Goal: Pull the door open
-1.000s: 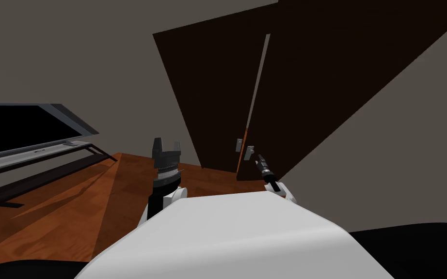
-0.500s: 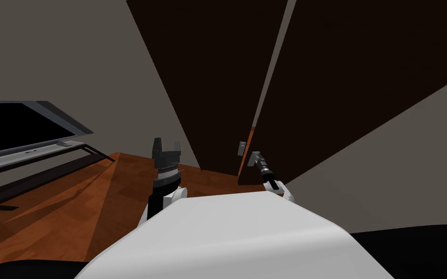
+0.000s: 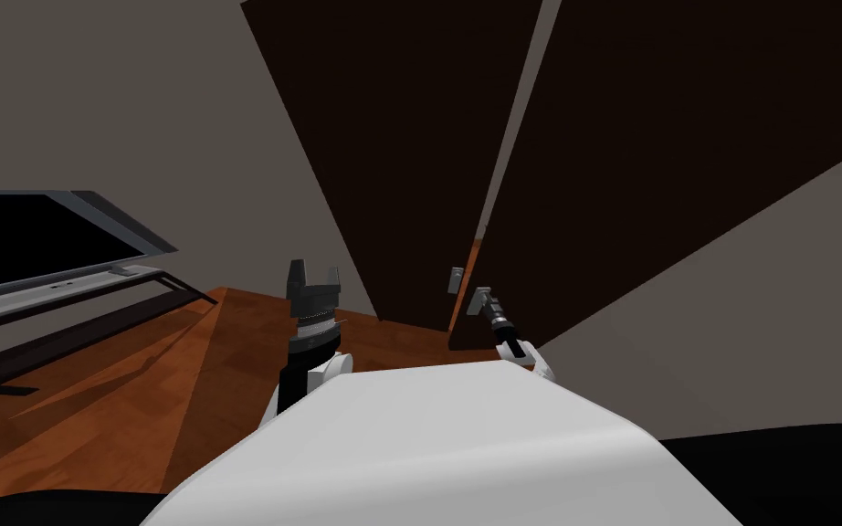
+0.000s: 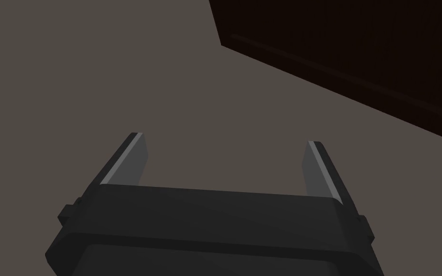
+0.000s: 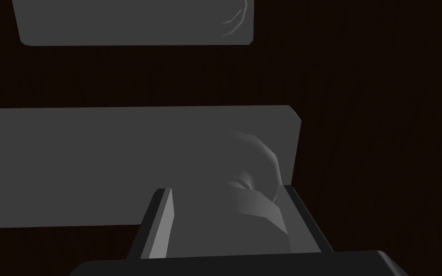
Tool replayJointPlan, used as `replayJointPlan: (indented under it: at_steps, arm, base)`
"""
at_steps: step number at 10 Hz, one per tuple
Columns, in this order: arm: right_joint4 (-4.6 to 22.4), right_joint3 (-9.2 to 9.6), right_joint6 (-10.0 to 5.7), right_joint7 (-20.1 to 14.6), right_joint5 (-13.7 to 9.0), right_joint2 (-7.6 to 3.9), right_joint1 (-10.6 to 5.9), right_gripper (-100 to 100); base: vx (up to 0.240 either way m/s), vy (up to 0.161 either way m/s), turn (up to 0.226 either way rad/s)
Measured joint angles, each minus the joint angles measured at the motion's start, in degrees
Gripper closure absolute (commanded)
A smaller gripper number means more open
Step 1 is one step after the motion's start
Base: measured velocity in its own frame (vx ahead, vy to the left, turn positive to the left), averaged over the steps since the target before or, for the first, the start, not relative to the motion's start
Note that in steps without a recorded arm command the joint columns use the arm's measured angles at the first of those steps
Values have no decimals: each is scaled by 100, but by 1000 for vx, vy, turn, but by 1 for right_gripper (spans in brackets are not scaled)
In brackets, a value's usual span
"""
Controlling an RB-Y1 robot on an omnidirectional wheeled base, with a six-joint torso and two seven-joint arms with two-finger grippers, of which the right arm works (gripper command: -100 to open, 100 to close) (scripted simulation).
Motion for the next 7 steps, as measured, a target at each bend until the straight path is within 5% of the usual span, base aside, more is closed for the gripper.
replayJointPlan:
  at_steps: [2, 7]
  arm:
    - [5, 3, 1, 0, 1, 3, 9, 100]
    - [-123, 229, -238, -313, 60, -281, 206, 100]
  base:
    - [-59, -29, 80]
    - [-209, -102, 137]
